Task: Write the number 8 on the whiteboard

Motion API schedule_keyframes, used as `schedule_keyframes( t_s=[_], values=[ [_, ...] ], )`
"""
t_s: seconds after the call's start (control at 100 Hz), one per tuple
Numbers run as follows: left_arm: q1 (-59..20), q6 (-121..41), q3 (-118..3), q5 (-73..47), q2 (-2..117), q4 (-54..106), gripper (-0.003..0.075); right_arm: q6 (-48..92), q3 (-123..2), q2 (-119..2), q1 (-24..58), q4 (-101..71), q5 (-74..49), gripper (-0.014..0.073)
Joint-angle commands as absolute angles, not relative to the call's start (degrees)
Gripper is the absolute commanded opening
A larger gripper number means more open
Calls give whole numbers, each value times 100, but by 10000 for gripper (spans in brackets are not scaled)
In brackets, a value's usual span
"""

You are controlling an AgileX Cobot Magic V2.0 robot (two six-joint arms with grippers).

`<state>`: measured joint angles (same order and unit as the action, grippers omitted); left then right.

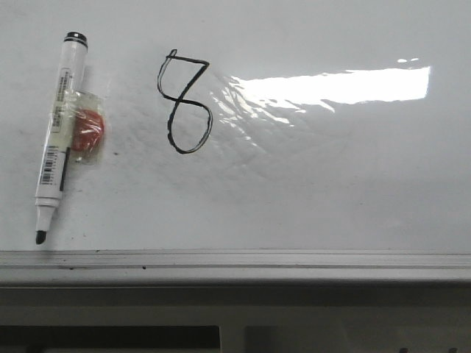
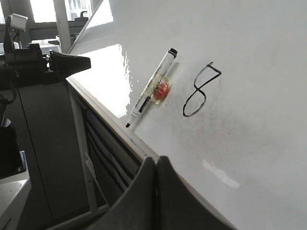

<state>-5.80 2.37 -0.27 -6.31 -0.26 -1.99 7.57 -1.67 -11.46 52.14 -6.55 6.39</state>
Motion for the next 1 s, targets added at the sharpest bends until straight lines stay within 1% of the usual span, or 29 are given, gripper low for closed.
schedule_keyframes(
  t_s=[0.0, 0.17, 0.99],
  values=[
    [-391, 105, 193, -506, -188, -162, -20, 790, -323, -1197, 5191, -596, 1091, -63],
    [-361, 346, 193, -1674, -188, 0, -20, 790, -323, -1197, 5191, -596, 1091, -63],
    [-361, 505, 193, -1661, -188, 0, -20, 790, -323, -1197, 5191, -596, 1079, -63]
  ],
)
